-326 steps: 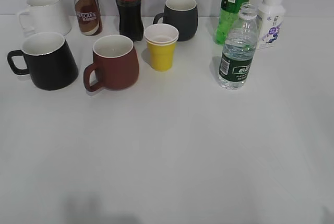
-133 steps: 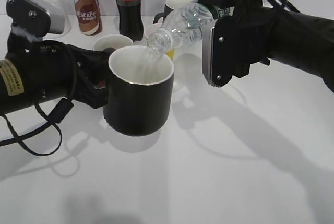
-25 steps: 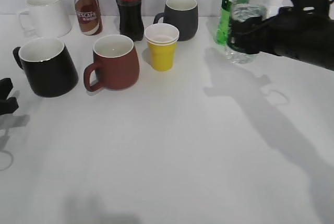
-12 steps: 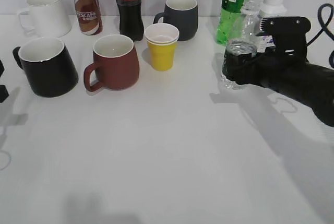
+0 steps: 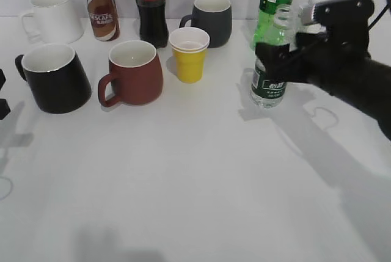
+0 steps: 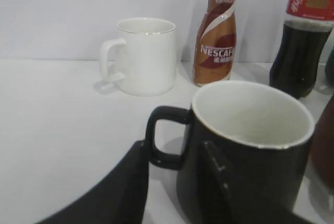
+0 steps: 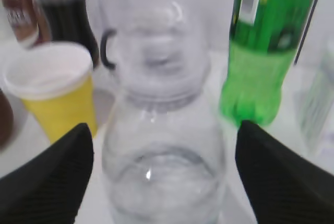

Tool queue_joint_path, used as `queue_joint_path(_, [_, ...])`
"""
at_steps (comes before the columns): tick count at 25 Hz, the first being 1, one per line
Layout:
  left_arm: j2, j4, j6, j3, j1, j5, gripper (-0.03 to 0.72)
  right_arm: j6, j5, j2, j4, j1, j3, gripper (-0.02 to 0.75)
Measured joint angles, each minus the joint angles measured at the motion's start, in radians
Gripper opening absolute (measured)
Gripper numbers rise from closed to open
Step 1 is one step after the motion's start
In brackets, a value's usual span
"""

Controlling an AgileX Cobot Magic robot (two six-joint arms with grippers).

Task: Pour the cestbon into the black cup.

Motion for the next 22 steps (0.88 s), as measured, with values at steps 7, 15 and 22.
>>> queue_joint_path(7, [-0.184, 0.046, -0.001, 0.003, 0.0, 0.019, 0.244, -0.027, 0.047, -0.233, 0.003, 0.0, 0.0, 0.65])
queue_joint_path(15, [-0.73, 0.128, -0.14, -0.109, 0.0, 0.806, 0.244, -0.039, 0.527, -0.623, -0.029, 0.0, 0.0, 0.637])
queue_joint_path(22, [-1.142, 0.056, -0.172, -0.316, 0.0, 1.448, 0.305, -0.039, 1.11, -0.962, -0.034, 0.0, -0.002, 0.617])
